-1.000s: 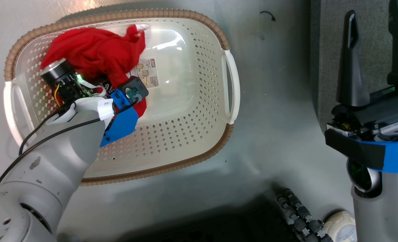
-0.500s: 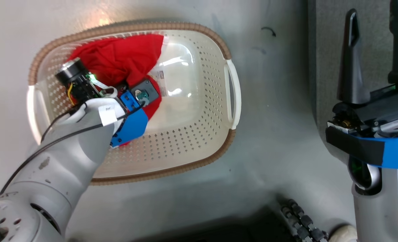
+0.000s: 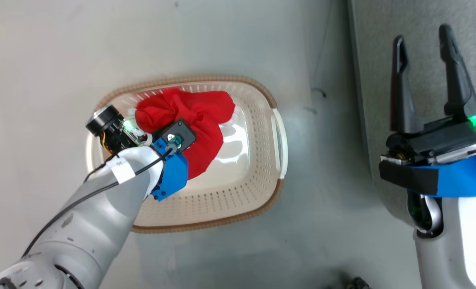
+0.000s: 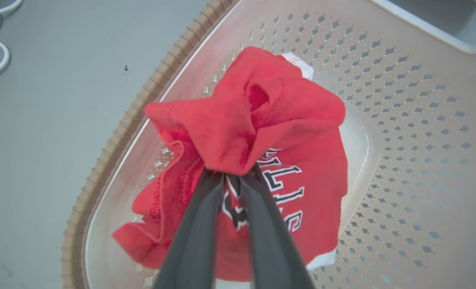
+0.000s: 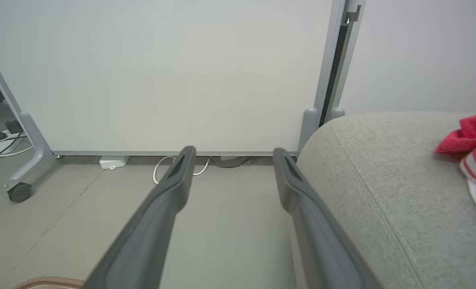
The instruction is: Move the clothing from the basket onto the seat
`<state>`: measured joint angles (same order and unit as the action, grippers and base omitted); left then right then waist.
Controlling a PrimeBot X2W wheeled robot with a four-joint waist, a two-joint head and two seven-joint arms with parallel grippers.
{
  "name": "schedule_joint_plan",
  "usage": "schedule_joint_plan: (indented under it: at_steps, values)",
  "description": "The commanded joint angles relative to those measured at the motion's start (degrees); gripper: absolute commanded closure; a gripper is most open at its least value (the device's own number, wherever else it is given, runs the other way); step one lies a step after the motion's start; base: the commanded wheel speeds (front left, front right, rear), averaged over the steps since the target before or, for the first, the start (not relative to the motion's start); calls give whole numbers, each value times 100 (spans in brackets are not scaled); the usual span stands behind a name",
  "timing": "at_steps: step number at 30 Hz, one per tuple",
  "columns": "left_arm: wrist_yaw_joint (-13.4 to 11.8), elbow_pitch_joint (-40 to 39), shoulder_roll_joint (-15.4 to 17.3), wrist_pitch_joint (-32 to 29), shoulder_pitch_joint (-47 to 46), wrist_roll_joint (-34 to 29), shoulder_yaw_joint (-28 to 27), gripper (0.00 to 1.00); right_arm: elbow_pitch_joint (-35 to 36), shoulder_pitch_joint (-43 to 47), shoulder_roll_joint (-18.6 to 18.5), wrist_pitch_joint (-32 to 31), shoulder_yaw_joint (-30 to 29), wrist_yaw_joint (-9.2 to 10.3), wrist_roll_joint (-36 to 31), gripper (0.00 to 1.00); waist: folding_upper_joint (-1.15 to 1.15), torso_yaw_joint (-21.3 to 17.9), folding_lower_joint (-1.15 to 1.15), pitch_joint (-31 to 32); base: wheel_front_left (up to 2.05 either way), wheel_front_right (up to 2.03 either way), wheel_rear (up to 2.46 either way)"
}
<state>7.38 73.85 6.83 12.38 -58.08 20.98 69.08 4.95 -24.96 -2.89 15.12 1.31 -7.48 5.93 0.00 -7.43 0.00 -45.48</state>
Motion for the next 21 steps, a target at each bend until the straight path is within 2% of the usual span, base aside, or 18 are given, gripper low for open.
schedule_joint_plan:
  at_steps: [1,11,21]
  values:
    - [-1,2,-15,66,75,59,-42,100,-40,96,1,5,-23,-3,-35,0,0,143,0,413,0,0,0]
    - [-19,-273,-66,283,613,454,-364,100,-404,533,1,4,-111,-3,-78,0,0,367,0,1527,0,0,0]
    - [-227,-1324,152,288,1120,676,-998,100,-649,1049,0,4,-221,-3,-79,0,0,604,0,2531,0,0,0]
